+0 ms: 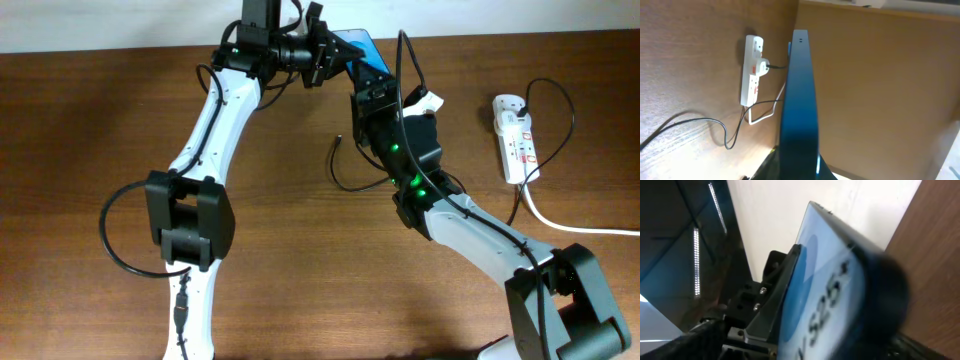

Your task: Plug charger to phone and switch on socket

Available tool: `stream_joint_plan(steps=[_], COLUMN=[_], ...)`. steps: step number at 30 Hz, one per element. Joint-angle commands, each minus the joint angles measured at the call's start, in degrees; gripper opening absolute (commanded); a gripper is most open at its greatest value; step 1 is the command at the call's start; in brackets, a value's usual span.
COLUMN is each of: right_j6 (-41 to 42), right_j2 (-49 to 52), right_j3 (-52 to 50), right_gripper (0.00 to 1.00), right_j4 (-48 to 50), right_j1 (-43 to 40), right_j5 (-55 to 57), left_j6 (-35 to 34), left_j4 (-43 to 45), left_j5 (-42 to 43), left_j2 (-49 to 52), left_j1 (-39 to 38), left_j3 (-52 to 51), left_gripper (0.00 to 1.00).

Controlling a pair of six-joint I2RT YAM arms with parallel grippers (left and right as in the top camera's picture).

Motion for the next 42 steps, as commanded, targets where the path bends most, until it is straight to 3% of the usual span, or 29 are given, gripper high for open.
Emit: stream_joint_plan(steps=[1, 4, 7, 13, 17, 19, 22, 25, 28, 33, 42], right_j6=[-2.4, -8.8, -9.3, -20.4, -30.6, -34.9, -46.8, -53.5, -58.3, -57.3, -51.2], right_j2=[-0.1, -0.1, -0.1, -0.3, -1.4, -1.4, -1.4, -1.4, -1.4, 1.9, 20.5], right_j3=[-0.2, -0.2, -0.2, -0.2, 0.5, 3.7, 16.3, 27.2, 29.1, 29.1, 29.1], right_gripper=[0.99, 0.99, 0.98, 0.98, 0.98, 0.98, 0.98, 0.98, 0.98, 0.98, 0.63], right_j4=[-1.0, -1.5, -5.1, -19.3, -33.9, -41.3, -62.5, -74.2, -71.5, -66.3, -59.1], right_j1=[-0.6, -2.2, -4.0, -8.3, -8.4, -8.4, -8.4, -8.4, -8.4, -8.4, -5.1], right_j5=[-1.8, -9.6, -19.0, -33.3, -33.5, -32.8, -26.8, -19.9, -19.7, -14.7, -19.4], left_j6=[3.6, 8.9, 11.7, 19.6, 22.4, 22.8, 23.4, 24.1, 24.1, 24.1, 25.3], left_j4=[-0.4, -5.3, -13.4, -14.8, -14.6, -14.6, -14.6, -14.6, -14.6, -14.6, -14.6], left_j5=[0.5, 1.2, 0.3, 9.6, 22.6, 25.2, 27.9, 28.7, 28.7, 28.7, 28.7], left_j2=[-0.6, -0.6, -0.6, -0.6, -0.6, -0.6, -0.6, -0.6, -0.6, -0.6, -0.6], left_j1=[3.1, 7.7, 10.6, 15.5, 18.4, 19.4, 19.4, 19.4, 19.4, 19.3, 19.3], left_j3=[0.7, 0.7, 0.7, 0.7, 0.7, 0.7, 0.7, 0.7, 0.7, 0.7, 0.7], left_gripper=[0.0, 0.0, 0.0, 0.0, 0.0, 0.0, 0.0, 0.0, 0.0, 0.0, 0.0])
